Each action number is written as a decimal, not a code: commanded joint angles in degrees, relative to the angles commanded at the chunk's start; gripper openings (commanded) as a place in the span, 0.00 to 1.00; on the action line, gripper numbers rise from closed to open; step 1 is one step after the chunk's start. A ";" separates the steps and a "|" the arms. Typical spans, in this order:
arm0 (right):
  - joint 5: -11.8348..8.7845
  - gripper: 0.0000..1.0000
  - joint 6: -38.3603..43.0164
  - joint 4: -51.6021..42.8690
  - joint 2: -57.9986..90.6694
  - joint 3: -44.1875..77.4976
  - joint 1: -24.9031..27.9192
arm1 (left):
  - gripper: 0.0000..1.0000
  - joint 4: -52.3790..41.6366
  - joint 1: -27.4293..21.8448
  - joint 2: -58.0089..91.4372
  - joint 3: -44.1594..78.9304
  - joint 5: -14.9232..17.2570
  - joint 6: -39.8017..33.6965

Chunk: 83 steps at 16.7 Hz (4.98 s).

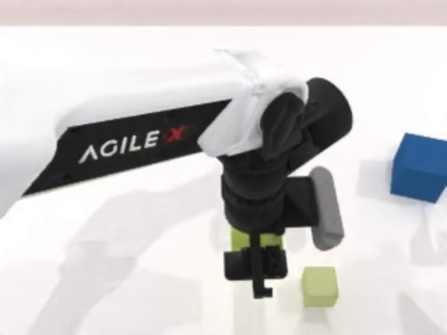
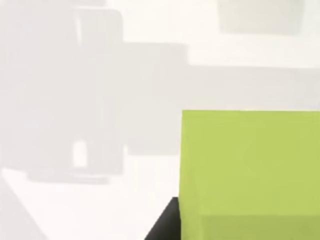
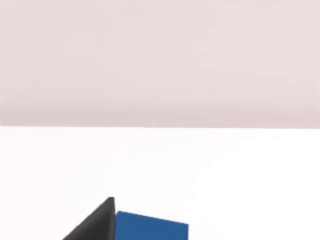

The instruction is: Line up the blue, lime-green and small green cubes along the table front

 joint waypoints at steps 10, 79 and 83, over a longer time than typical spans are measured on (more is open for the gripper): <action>0.00 1.00 0.00 0.00 0.00 0.00 0.00 | 0.00 14.29 -0.44 4.79 -9.40 -0.01 -0.31; 0.11 1.00 -66.92 -69.28 118.96 98.24 6.57 | 1.00 66.14 54.15 -112.35 -88.92 -0.72 -36.54; 0.13 1.00 -66.85 -69.14 118.81 98.09 6.24 | 1.00 66.14 54.15 -112.35 -88.92 -0.72 -36.54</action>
